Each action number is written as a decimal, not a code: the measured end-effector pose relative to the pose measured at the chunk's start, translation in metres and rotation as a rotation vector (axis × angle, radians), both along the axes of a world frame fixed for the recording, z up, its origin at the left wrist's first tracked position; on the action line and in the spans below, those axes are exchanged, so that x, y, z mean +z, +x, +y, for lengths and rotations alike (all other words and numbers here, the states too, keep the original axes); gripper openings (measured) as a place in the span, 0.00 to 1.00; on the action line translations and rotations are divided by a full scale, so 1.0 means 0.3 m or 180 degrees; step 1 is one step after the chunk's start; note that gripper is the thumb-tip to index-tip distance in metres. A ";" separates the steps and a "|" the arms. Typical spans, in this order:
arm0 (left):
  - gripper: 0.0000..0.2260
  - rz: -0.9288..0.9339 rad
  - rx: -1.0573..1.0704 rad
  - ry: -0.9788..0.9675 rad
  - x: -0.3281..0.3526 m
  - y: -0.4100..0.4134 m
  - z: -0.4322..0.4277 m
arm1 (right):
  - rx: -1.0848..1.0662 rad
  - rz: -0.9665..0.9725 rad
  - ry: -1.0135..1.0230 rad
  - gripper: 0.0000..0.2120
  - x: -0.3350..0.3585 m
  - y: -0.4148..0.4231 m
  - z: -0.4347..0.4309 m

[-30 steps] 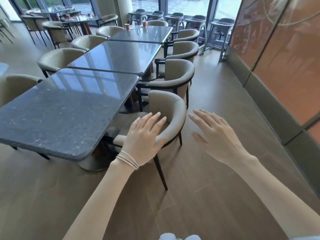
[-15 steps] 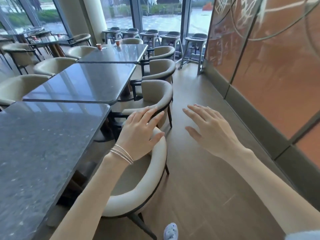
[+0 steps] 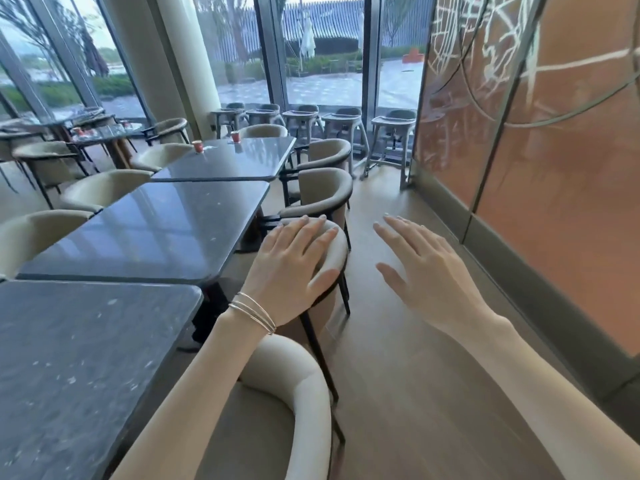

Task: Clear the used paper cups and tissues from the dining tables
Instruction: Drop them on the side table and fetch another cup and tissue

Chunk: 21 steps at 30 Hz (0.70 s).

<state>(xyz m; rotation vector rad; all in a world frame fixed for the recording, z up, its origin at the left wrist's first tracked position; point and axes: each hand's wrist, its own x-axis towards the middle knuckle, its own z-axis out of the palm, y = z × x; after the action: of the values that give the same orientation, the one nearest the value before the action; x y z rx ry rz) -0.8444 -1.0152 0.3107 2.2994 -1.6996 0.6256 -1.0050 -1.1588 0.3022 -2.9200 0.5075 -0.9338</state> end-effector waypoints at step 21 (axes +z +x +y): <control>0.25 0.0124 0.0591 -0.0029 0.001 0.426 -1.117 | 0.0463 0.0048 -0.0129 0.23 0.064 0.471 -1.211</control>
<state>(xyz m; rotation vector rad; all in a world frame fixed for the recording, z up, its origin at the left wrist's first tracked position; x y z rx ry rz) -0.7167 -1.3502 0.3110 2.4650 -1.4744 0.6169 -0.8638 -1.5221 0.3213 -2.9539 0.2751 -0.9147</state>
